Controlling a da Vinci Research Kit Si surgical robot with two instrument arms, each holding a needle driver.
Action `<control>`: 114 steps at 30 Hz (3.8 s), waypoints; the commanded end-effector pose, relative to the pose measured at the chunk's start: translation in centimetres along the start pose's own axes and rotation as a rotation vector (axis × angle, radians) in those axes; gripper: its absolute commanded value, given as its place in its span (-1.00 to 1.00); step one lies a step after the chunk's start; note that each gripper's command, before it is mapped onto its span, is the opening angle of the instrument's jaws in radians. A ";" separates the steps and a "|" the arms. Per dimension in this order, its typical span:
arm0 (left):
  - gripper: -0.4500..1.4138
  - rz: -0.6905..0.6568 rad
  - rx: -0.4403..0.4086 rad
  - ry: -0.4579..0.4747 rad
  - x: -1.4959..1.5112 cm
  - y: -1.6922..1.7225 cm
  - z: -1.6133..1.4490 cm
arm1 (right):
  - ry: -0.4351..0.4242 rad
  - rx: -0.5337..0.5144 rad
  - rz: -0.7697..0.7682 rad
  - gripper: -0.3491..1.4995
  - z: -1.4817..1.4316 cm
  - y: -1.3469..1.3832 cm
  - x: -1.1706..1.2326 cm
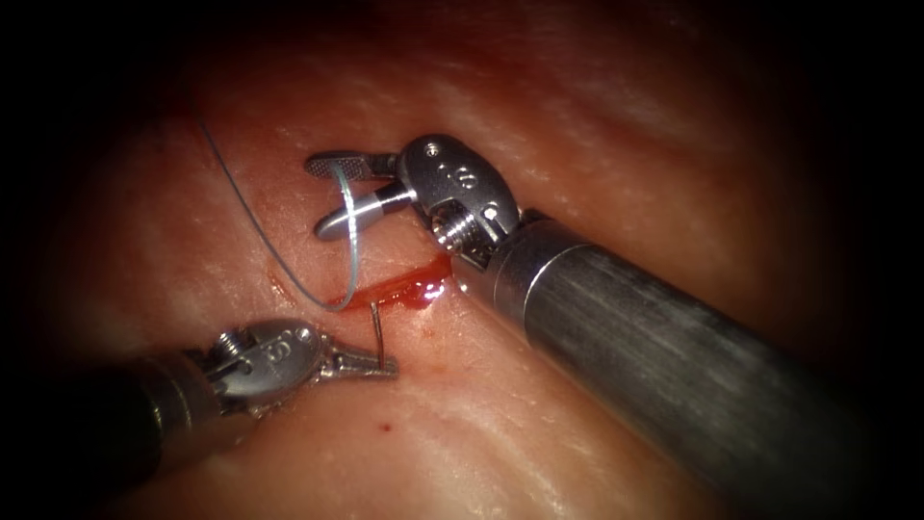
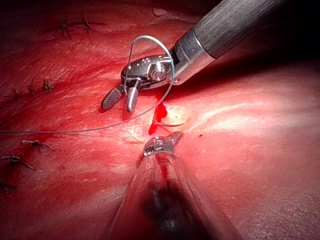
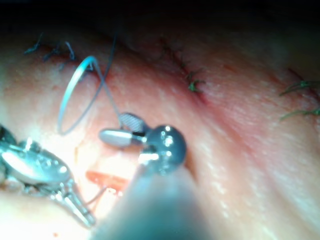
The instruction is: Wound Closure
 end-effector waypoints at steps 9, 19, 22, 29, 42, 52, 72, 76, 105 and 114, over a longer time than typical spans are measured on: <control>-1.00 0.001 -0.001 0.001 -0.01 -0.03 0.07 | -0.060 0.104 -0.001 -1.00 0.01 -0.05 0.05; -1.00 0.001 -0.002 0.001 -0.01 -0.05 0.08 | -0.092 0.124 0.288 -1.00 -0.07 -0.04 -0.04; -1.00 0.001 -0.002 0.001 -0.01 -0.05 0.08 | -0.098 0.142 0.359 -1.00 -0.07 -0.05 -0.04; -1.00 0.001 -0.002 0.001 -0.01 -0.05 0.08 | -0.100 0.163 0.432 -1.00 -0.08 -0.20 -0.11; -1.00 0.035 -0.002 0.002 0.00 -0.01 0.07 | -0.041 0.096 0.378 0.04 -0.11 -0.38 -0.07; -0.66 0.268 0.007 0.007 0.00 0.14 0.01 | -0.024 0.006 0.253 0.67 -0.29 0.10 0.19; -0.30 0.596 0.037 0.121 0.04 0.37 -0.26 | -0.019 -0.040 0.233 0.58 -0.85 0.14 0.04; -0.15 0.644 0.068 0.158 0.16 0.39 -0.32 | -0.026 -0.068 0.222 0.58 -0.96 0.13 -0.08; 0.10 0.737 0.141 0.173 0.44 0.18 0.05 | -0.001 -0.135 0.213 0.54 -1.42 -0.11 -0.19; -1.00 0.743 0.139 0.177 0.43 0.17 0.06 | 0.010 -0.137 0.210 0.53 -1.42 -0.12 -0.21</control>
